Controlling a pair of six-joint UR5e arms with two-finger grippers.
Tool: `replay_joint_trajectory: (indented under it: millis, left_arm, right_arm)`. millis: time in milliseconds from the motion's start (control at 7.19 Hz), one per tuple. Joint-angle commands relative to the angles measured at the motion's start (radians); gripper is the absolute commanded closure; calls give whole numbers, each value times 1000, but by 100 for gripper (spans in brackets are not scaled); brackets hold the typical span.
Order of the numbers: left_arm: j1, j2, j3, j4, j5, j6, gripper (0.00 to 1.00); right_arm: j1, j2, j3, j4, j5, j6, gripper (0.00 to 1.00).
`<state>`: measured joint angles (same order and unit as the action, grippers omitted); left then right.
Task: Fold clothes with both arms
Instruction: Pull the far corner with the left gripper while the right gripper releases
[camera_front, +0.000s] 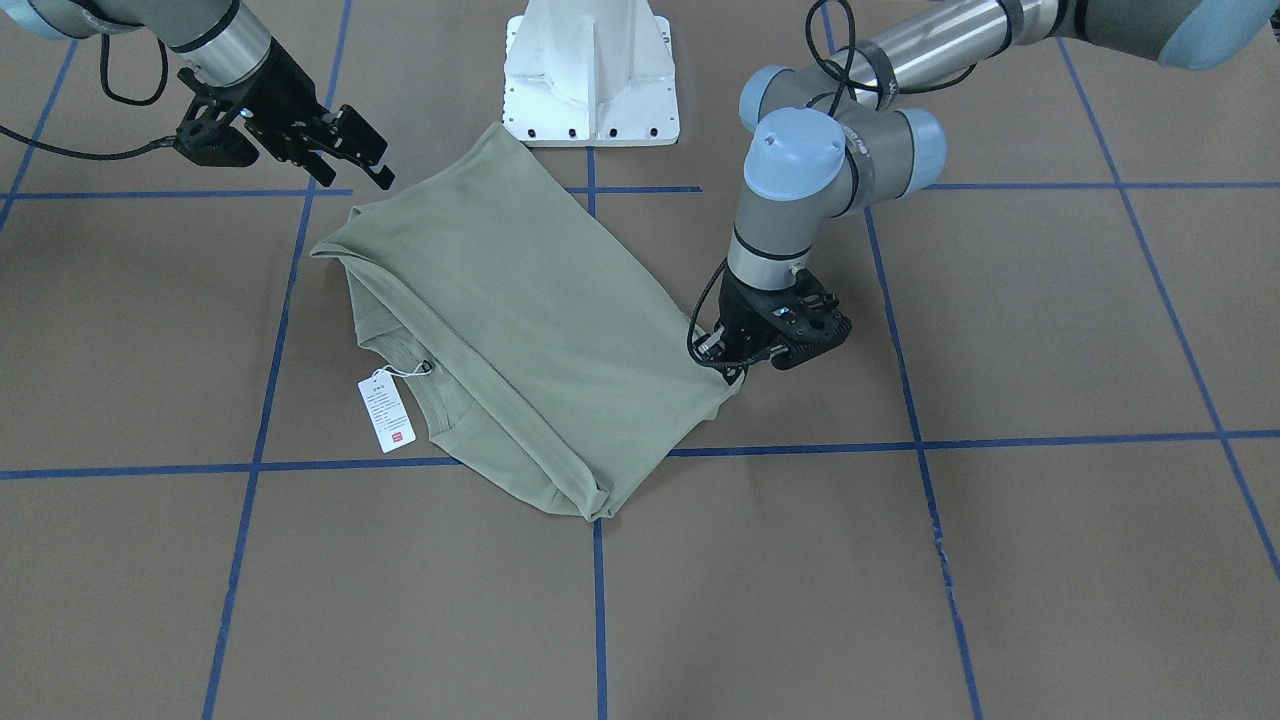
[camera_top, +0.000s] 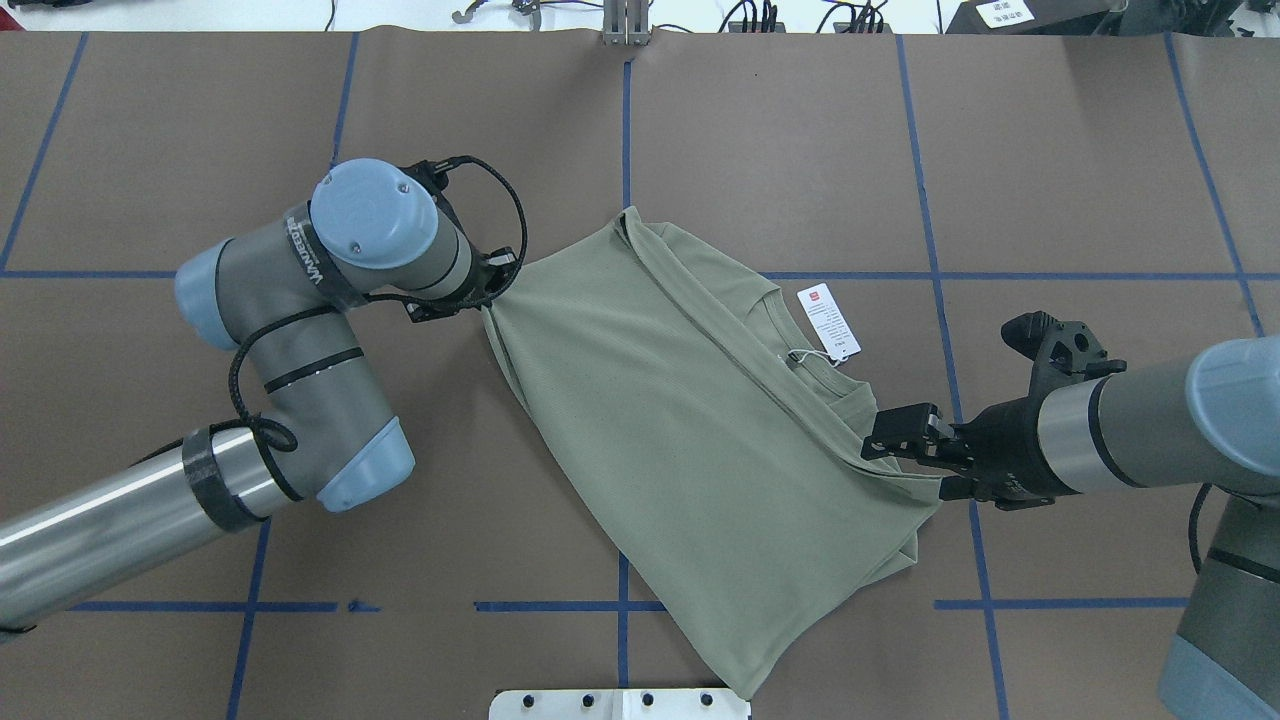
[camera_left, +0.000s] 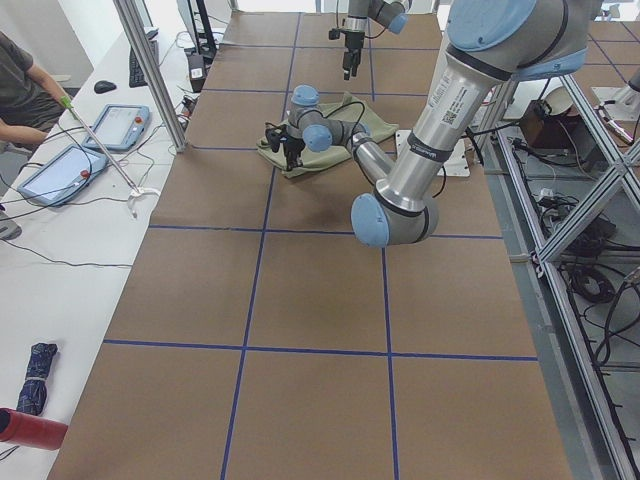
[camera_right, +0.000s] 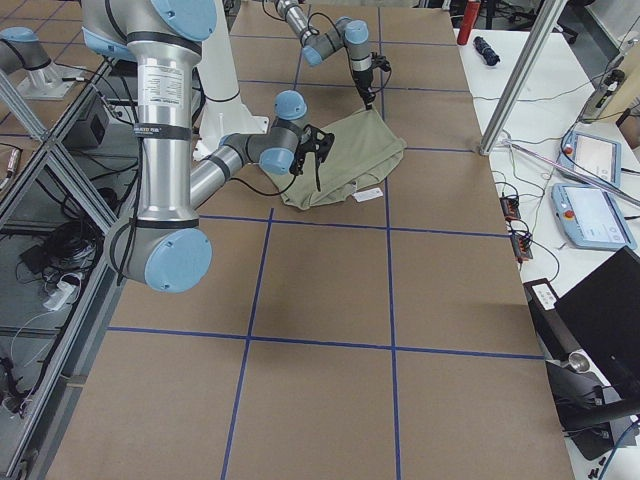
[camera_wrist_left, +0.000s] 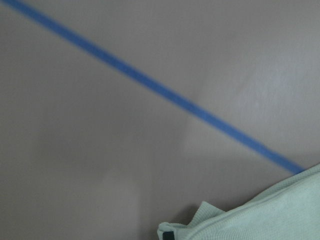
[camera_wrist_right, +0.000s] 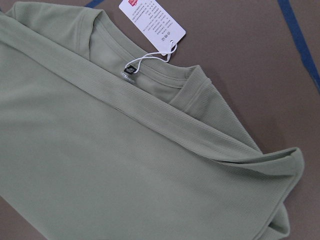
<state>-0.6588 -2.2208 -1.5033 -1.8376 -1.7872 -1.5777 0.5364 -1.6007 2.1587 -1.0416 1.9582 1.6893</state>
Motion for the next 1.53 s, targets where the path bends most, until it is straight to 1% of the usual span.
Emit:
replay_joint_trajectory:
  millis: [0, 139, 278, 417, 556, 695, 834, 973, 1112, 1251, 1390]
  left_arm:
    - [-79, -87, 253, -195, 0, 126, 100]
    - [-105, -159, 359, -236, 0, 158, 100]
    - [-113, -231, 441, -273, 0, 165, 100]
    - [-113, -276, 506, -363, 3, 165, 100]
    - [-111, -342, 608, -426, 35, 165, 100]
    - [-108, -376, 720, -547, 72, 168, 100]
    - [-105, -397, 800, -624, 86, 179, 100]
    - [-107, -401, 802, -628, 92, 186, 100]
    - [-107, -402, 801, -631, 101, 205, 24]
    - [-113, -401, 799, -631, 101, 282, 0]
    - [-140, -396, 798, -628, 91, 351, 0]
  right_arm:
    - [-1, 33, -29, 0, -24, 1, 0]
    - [-1, 33, -30, 0, -30, 1, 0]
    - [-3, 31, -33, 0, -30, 1, 0]
    - [-3, 31, -40, 0, -30, 0, 0]
    - [-1, 31, -40, 0, -30, 0, 0]
    - [2, 31, -33, 0, -30, 0, 0]
    - [-3, 33, -33, 0, -30, 0, 0]
    - [-3, 47, -36, 0, -31, 0, 0]
    - [-3, 53, -39, -1, -32, -2, 0]
    - [3, 54, -45, -6, -41, -28, 0]
    - [8, 58, -46, -14, -35, -137, 0]
